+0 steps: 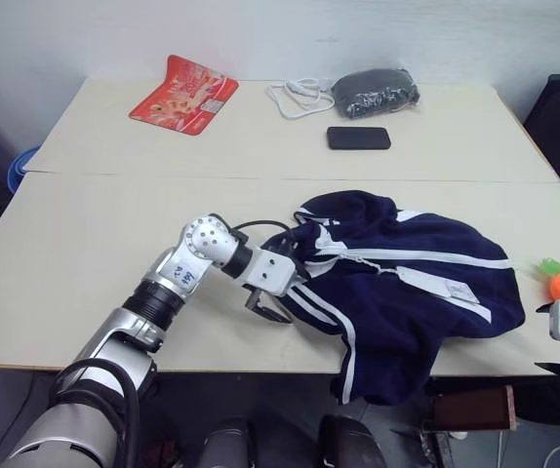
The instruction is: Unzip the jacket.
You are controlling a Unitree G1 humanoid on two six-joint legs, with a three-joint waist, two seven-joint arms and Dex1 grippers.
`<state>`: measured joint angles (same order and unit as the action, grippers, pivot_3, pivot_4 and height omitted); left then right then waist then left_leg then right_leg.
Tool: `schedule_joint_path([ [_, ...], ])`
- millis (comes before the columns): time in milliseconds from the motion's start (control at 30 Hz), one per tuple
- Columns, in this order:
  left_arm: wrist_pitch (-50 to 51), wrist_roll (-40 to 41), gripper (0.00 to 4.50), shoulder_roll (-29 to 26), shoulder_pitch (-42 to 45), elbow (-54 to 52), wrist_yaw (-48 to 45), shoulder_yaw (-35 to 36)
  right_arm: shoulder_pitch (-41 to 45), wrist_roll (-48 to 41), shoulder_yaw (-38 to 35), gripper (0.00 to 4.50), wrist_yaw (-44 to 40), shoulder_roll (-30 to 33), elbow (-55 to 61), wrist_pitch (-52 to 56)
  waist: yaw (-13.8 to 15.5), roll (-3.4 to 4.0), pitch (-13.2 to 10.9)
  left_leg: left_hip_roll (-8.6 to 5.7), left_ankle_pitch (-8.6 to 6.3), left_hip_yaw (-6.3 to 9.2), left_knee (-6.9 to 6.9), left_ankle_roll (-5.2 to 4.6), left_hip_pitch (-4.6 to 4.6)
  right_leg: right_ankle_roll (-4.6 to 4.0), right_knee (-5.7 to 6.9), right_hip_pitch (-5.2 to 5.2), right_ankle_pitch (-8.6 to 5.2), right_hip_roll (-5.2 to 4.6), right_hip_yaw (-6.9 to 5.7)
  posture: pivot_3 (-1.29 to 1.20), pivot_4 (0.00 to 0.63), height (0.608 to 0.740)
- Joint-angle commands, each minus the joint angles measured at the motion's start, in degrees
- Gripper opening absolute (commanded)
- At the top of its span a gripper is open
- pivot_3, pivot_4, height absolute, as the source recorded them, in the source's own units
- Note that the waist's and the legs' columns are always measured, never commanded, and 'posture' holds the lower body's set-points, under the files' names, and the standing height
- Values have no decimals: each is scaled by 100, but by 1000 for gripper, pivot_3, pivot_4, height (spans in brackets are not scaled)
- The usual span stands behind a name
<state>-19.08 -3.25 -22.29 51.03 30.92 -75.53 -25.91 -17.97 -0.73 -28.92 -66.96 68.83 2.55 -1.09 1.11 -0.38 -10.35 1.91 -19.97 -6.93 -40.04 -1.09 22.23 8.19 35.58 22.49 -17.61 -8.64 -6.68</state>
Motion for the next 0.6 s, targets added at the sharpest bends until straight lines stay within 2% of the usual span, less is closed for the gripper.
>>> schedule_joint_path([
  [33,-218,-129,4500,133,103,219,167,13,370,45,355,4472,431,-244,160,105,3,1,1,0,0,0,-1,0,0,0,2,0,0,-1,1,0,150,740],
  [100,-245,-159,4500,190,135,330,210,44,539,79,571,4472,514,-331,124,159,14,5,3,0,0,1,-3,0,-2,0,2,-1,0,-1,1,0,150,740],
  [267,-234,-156,3385,254,195,505,255,124,1070,228,1187,4500,857,-565,-175,80,46,4,2,-4,1,7,-12,-3,0,0,4,-7,0,-5,-3,0,150,740],
  [433,-190,-113,1943,31,36,354,203,225,1240,292,1416,2944,855,-461,-428,-139,22,4,2,-2,2,6,-11,-3,-1,0,7,-6,0,-4,-5,0,150,740],
  [600,-116,-40,379,-379,-309,-36,127,338,1399,308,1479,1201,806,-309,-753,-451,2,5,3,-2,2,6,-9,-3,-2,0,8,-6,0,-4,-5,0,150,740],
])
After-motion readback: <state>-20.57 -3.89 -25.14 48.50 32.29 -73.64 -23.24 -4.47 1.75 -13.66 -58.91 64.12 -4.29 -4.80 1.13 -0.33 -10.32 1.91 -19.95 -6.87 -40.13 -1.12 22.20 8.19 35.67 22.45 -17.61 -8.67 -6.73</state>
